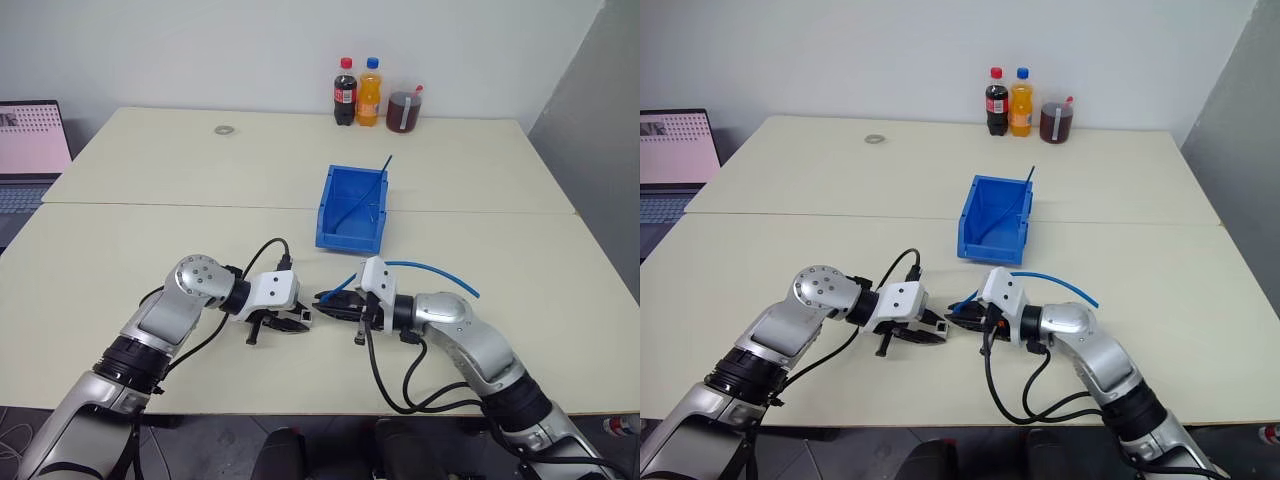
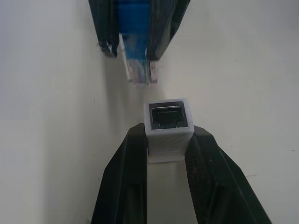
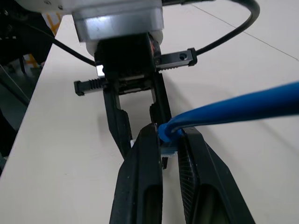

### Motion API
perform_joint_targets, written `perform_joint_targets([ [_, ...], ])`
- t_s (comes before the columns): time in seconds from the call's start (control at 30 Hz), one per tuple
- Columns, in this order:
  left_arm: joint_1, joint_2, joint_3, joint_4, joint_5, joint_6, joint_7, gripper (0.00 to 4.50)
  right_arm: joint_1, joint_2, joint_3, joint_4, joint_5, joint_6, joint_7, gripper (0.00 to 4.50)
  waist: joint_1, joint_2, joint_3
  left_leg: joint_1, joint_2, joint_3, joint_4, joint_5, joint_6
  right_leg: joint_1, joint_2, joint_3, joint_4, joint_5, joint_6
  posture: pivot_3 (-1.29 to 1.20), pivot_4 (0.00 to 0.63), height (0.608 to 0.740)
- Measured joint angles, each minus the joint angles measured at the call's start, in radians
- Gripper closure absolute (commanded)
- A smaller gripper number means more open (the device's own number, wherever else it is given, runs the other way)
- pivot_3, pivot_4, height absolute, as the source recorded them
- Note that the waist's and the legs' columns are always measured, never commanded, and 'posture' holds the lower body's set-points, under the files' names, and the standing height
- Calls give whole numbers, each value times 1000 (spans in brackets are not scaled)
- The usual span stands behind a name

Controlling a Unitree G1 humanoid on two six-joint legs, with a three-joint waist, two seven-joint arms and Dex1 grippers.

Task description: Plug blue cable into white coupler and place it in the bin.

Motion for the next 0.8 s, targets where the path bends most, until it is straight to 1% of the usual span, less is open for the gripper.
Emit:
perform_joint_targets([
  [0.2, 3, 0, 4, 7, 1, -13, 1, 3715, 0, 18, 16, 27, -45, -37, 17, 4321, 0, 0, 0, 0, 0, 0, 0, 0, 0, 0, 0, 0, 1, 0, 0, 0, 150, 740],
  [0.6, 5, -5, 11, 28, 1, -34, 0, 3715, -12, 30, 20, 26, -108, -38, 31, 4321, -1, 0, 0, 1, 0, 0, 0, 0, 0, 0, 0, 0, 2, 0, 0, 0, 150, 740],
  [0.8, 6, -5, 12, 30, 1, -35, -2, 3715, -44, 23, 15, -26, -102, -2, 63, 4321, -1, 0, 0, 1, 0, -1, 0, 0, 0, 1, 0, 0, 2, 0, 0, 0, 150, 740],
])
